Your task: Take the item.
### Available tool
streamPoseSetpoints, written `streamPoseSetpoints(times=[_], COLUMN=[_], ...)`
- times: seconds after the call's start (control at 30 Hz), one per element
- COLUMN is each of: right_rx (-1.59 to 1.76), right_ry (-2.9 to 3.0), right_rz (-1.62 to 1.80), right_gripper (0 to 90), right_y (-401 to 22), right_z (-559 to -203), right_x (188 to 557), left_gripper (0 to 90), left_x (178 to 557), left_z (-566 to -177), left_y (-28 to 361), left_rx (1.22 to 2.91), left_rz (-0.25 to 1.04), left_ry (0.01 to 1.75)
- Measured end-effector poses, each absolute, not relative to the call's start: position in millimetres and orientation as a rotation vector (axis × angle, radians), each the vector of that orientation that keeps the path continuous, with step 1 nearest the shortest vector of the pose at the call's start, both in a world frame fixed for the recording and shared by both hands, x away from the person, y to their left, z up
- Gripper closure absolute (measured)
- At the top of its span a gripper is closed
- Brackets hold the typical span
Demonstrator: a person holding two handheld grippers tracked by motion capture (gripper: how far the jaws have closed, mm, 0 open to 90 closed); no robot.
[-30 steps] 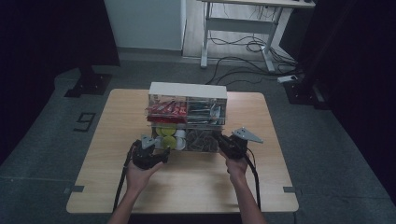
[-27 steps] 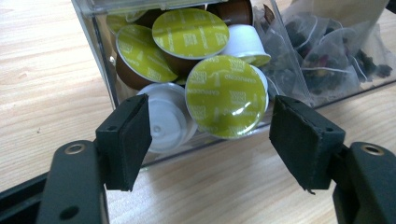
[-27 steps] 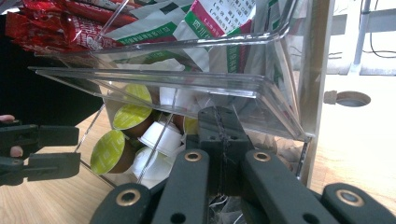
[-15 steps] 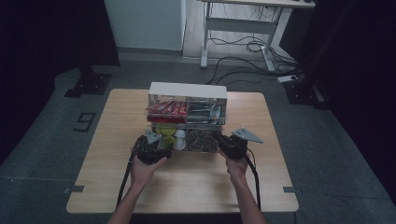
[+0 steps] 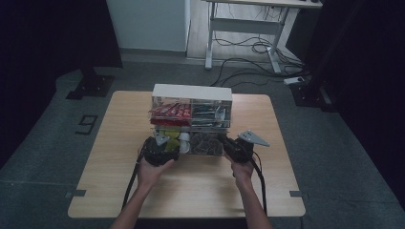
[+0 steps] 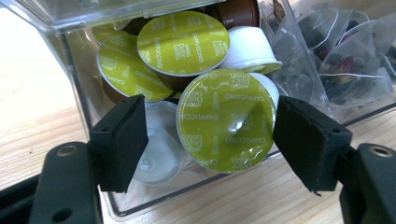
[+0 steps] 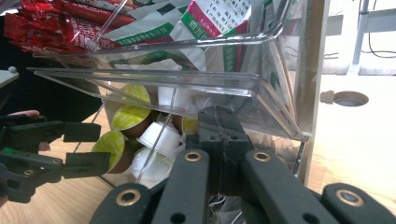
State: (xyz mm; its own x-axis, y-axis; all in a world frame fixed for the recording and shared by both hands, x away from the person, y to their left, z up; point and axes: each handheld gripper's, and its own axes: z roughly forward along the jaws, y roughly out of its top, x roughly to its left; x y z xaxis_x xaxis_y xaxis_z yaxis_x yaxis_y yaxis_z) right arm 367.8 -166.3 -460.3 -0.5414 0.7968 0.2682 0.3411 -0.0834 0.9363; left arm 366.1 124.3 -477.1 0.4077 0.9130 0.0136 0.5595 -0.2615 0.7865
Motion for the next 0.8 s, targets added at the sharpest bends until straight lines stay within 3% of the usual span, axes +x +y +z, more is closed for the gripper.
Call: streamPoseSetpoints(times=[0.4, 0.57, 0.8], right_rx=[1.229, 1.229, 1.232], right_ry=[1.818, 1.817, 1.817], right_rz=[1.659, 1.658, 1.659], right_gripper=[89.5, 89.5, 89.5], right_y=[-167, -167, -167], right_z=[-461, -461, -461], right_x=[368, 368, 368], left_gripper=[30.2, 38.8, 39.4], left_x=[367, 366, 365], left_z=[-481, -483, -483], left_y=[114, 112, 112], left_rx=[1.965, 1.969, 1.96], left_rz=[0.649, 0.641, 0.637], left_ry=[1.228, 1.214, 1.214])
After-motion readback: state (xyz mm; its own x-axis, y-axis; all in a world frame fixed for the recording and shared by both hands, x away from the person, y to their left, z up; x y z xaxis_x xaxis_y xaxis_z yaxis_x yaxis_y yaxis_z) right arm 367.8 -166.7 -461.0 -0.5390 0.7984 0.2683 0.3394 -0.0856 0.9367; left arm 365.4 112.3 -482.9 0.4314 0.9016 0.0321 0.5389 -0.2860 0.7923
